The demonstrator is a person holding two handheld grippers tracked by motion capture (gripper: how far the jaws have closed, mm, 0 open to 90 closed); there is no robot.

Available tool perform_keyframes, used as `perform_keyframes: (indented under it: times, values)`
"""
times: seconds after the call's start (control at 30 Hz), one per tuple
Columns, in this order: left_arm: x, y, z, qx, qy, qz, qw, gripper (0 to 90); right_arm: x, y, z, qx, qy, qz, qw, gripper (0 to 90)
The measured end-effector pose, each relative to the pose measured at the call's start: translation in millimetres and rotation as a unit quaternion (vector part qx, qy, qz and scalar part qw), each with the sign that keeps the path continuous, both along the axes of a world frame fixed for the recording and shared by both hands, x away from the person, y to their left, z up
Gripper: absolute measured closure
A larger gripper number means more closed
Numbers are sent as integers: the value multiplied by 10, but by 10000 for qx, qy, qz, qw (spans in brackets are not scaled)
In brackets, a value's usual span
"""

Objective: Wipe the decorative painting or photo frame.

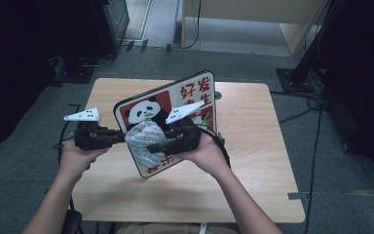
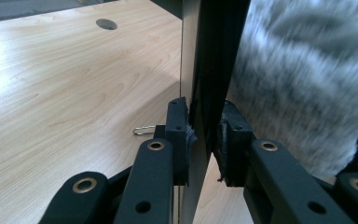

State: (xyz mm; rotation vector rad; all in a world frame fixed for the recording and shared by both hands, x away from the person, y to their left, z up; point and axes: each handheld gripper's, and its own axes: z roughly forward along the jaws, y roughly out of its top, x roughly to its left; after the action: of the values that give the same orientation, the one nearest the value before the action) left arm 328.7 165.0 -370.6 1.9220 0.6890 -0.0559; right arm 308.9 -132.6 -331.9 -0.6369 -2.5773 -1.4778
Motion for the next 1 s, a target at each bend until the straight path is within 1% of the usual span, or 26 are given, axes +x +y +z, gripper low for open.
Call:
perform_keyframes:
  times: [0.1,0.13,0.17,0.3,0.47,0.5,0.53,0.57,0.63,0.7,0.73,0.77,0.9,0.97,1.0]
  values:
    - [-2,1,-3,-5,1,1,10000,770,30,0,137,57,-43,-45,10000,604]
    - [-4,1,-3,-7,-16,7,10000,768,59,0,233,82,-89,-79,9999,604]
    - [-5,0,-4,-15,-23,11,10000,768,59,0,233,82,-89,-79,9999,604]
    - [-4,3,-4,-15,-23,6,10000,768,102,19,440,54,-217,-101,9997,603]
    - [-7,1,-2,-11,-28,14,10000,768,165,43,708,166,-317,-130,9993,603]
    - [-7,1,-3,-8,-38,14,10000,768,191,67,812,167,-359,-155,9991,602]
    - [-7,1,-3,-8,-38,14,10000,769,191,67,812,167,-359,-155,9991,602]
    - [-9,-1,-2,-17,-30,21,10000,769,201,78,850,156,-401,-162,9989,602]
    - [-8,-1,-3,-18,-38,23,10000,769,242,113,955,146,-493,-188,9985,601]
    - [-8,-1,-3,-21,-36,21,10000,769,292,144,1039,163,-524,-246,9982,601]
    - [-8,0,-3,-18,-37,19,10000,769,316,161,1080,193,-535,-263,9980,601]
    - [-9,0,-3,-17,-39,15,10000,770,365,191,1156,252,-585,-321,9975,599]
    - [-6,2,-5,-26,-34,1,10000,770,445,251,1239,303,-601,-401,9969,597]
    - [-6,3,-5,-22,-42,-4,10000,770,504,306,1263,272,-524,-478,9971,597]
    - [-6,3,-5,-21,-43,-7,10000,770,529,329,1263,246,-523,-505,9971,597]
